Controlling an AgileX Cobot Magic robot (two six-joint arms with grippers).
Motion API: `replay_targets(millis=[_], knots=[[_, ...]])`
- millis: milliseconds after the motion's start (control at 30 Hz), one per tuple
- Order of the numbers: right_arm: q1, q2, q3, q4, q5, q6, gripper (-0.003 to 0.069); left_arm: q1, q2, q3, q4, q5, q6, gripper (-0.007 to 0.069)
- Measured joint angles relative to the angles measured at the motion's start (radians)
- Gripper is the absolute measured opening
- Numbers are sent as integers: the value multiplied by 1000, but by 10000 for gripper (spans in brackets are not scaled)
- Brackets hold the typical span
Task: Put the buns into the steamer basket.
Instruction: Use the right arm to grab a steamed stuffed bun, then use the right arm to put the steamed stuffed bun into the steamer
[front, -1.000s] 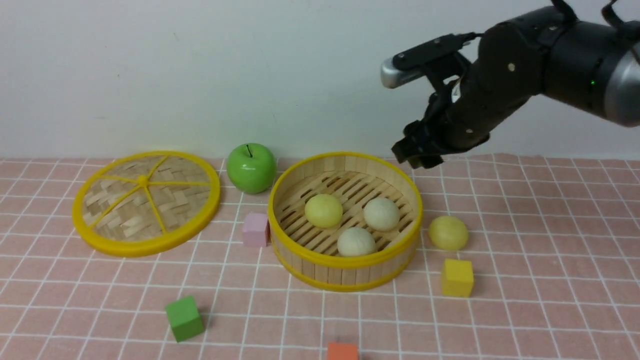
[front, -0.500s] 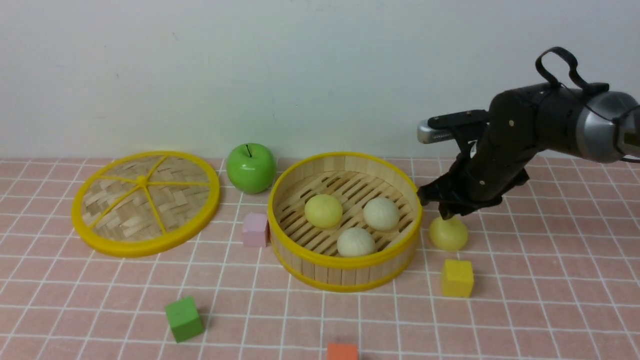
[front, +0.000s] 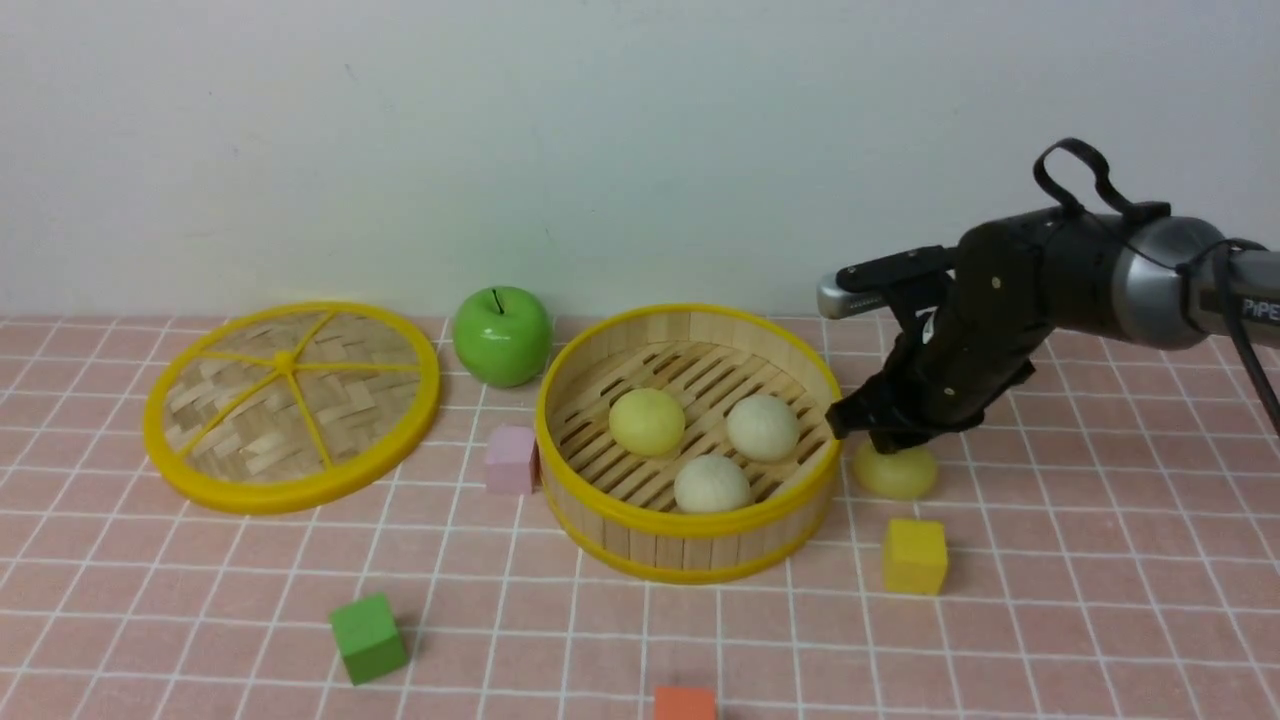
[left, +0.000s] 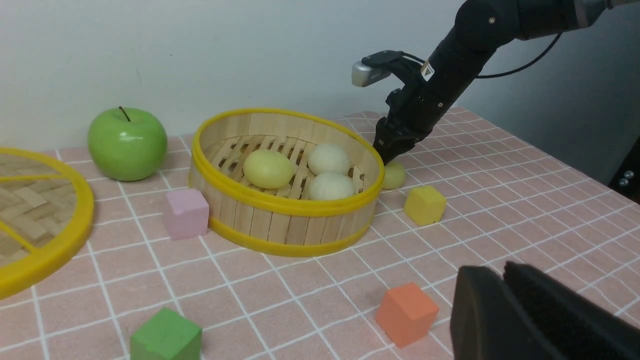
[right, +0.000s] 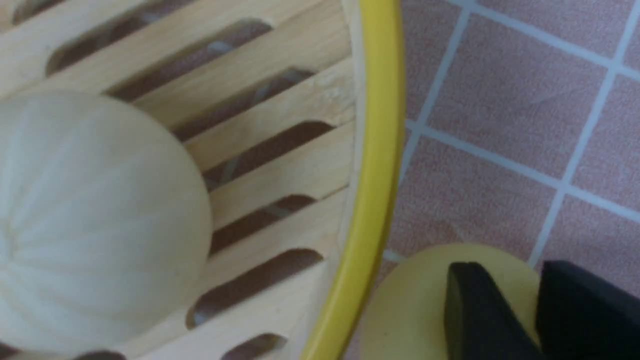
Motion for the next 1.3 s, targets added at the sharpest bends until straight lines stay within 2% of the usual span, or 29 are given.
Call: replay_targets(millis=[100,167,300,400,500,533,600,633,667,800,900,1033,1100,1300], knots=[[0,-27,0,1,42,-41,32,0,0,0,0,0,0,75],[0,-59,0,6,69,-52,3,0,0,0,0,0,0,76],[0,-170,-1,28,101,-63,1,0,0,0,0,0,0,77],[0,-228,-12,89,94,-74,1,0,0,0,0,0,0,80],[14,-261,-26,261,17,-168,1,0,0,0,0,0,0,86],[15,-261,-27,271,13,-175,1,0,0,0,0,0,0,86],[46,-234,-28,390,-52,-272,1,0,0,0,0,0,0,90],[48,-227,-28,408,-58,-280,1,0,0,0,0,0,0,90],[74,-195,-28,472,-117,-349,1,0,0,0,0,0,0,92],[109,-118,-28,567,-261,-463,2,0,0,0,0,0,0,92],[113,-73,-28,612,-334,-495,5,0,0,0,0,0,0,94],[110,-15,-28,638,-387,-507,29,0,0,0,0,0,0,101],[110,8,-28,641,-390,-511,64,0,0,0,0,0,0,102],[111,43,-28,655,-408,-514,307,0,0,0,0,0,0,110]])
